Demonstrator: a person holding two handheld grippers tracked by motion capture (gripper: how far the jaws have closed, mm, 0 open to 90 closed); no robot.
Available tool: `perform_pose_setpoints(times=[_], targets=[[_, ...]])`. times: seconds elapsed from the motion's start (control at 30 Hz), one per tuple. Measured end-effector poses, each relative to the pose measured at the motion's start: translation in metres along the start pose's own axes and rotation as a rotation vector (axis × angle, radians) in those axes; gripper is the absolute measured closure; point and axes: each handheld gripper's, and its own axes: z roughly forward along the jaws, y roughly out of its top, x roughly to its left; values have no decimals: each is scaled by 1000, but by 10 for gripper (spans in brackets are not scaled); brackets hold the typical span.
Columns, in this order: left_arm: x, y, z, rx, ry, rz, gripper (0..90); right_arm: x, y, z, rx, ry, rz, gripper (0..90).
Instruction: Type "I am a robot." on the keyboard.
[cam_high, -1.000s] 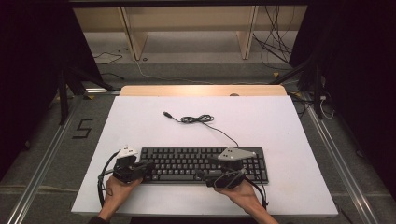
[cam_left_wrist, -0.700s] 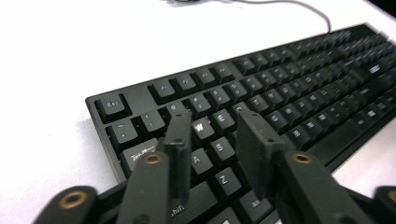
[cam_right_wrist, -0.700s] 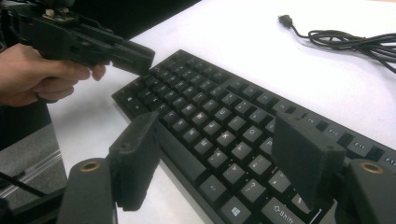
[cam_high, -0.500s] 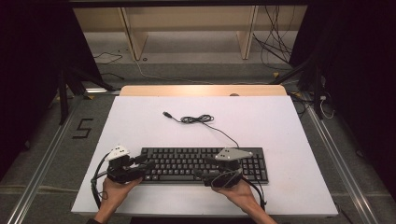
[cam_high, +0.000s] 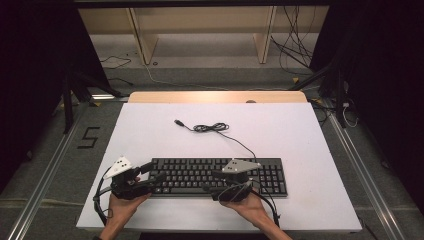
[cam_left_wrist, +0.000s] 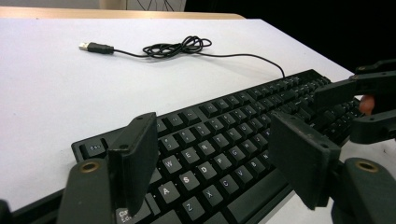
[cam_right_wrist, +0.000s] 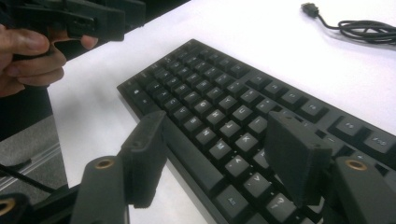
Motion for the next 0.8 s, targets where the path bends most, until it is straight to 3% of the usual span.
perform_pose_setpoints(times=[0.3,0.53,0.8], targets=[[0,-1,1,8,8,-5,319,6,-1,15,49,26,-27,677],[0,-1,1,11,9,-7,315,8,-5,25,106,12,-47,875],[1,-1,0,8,7,-5,310,8,-6,32,136,-3,-52,900]])
